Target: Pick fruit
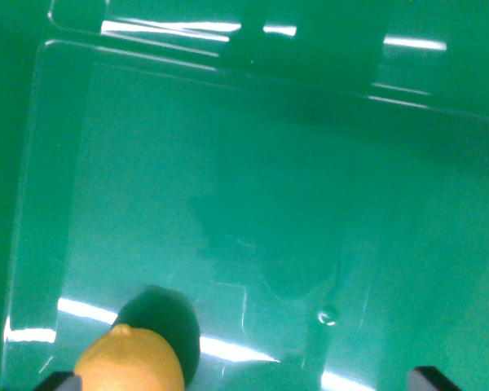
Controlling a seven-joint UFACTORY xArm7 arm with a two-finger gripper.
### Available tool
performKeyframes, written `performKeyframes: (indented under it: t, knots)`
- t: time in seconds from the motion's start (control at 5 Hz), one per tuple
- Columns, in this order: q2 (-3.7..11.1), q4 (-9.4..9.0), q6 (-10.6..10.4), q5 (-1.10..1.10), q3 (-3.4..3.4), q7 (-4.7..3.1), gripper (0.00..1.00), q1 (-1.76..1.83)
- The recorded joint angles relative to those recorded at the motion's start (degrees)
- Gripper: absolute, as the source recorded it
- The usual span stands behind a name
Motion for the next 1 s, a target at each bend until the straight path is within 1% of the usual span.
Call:
performKeyframes:
  t: [0.2,0.4,0.6,0.8,1.0]
  knots:
    - [0.4,-2.13,-2.7,0.07,0.43,-0.28,0.0,0.43]
    - [0.4,-2.13,-2.7,0.07,0.43,-0.28,0.0,0.43]
    - [0.78,-4.11,-5.2,0.14,0.83,-0.55,0.0,0.83]
    - [0.78,-4.11,-5.2,0.14,0.83,-0.55,0.0,0.83]
    - [1.16,-6.1,-7.7,0.2,1.23,-0.82,0.0,1.23]
